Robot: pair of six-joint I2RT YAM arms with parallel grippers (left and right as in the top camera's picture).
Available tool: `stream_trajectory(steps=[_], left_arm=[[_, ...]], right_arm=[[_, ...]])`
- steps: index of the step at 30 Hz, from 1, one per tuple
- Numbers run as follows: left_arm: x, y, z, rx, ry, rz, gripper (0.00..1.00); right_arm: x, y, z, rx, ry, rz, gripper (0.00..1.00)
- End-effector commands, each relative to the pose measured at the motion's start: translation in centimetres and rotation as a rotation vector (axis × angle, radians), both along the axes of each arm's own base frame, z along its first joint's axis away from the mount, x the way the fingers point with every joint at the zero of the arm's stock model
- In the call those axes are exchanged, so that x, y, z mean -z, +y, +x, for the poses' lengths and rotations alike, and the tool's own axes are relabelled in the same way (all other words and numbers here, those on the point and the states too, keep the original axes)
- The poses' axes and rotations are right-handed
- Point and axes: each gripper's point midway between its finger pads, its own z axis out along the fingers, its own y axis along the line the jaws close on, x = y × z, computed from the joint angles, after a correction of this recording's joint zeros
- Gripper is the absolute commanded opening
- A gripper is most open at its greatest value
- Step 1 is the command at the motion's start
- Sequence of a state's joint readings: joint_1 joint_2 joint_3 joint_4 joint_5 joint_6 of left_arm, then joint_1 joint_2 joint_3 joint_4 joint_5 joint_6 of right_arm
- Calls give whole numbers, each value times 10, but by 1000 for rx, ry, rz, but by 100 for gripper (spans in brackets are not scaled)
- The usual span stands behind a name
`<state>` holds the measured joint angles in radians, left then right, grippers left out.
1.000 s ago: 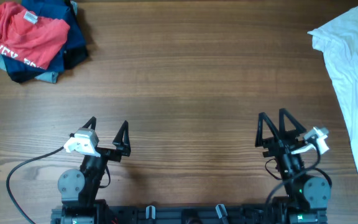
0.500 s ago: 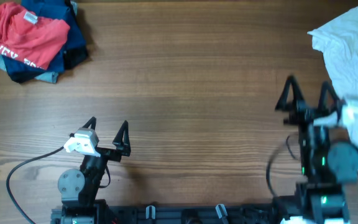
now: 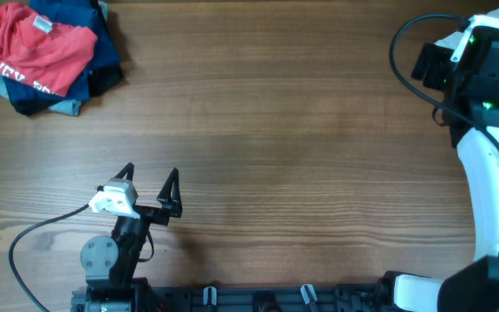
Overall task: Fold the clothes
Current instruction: 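Reach the right gripper to the white T-shirt at the right edge and grasp it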
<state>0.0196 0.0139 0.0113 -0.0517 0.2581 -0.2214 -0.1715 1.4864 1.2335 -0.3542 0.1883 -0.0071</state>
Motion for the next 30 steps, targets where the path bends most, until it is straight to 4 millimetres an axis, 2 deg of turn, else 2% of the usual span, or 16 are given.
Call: stream_trajectory(steps=[1,4,6,9,14,18,22,25,30], left_arm=[[2,0,0,-4,-4,16,100],[2,0,0,-4,-4,16,100],[2,0,0,-4,-4,16,100],[2,0,0,-4,-4,16,100],[2,0,0,-4,-4,16,100],[2,0,0,-4,-4,16,100],[2,0,0,-4,-4,16,100],[2,0,0,-4,-4,16,100],[2,0,0,-4,-4,16,100]], right_arm=[[-15,-13,17,-29,-39,-106,99],[0,-30,32,-41,-22,-169,99],[32,-51,44,-33,44,-191,99],[77,-84,61,11,131,-164,90],[130,-127,88,44,248,-102,97],[135,-147,105,63,263,-95,97],[134,-155,108,61,243,-90,93],[151,-159,105,36,250,-32,88],[186,-180,89,71,312,3,87]])
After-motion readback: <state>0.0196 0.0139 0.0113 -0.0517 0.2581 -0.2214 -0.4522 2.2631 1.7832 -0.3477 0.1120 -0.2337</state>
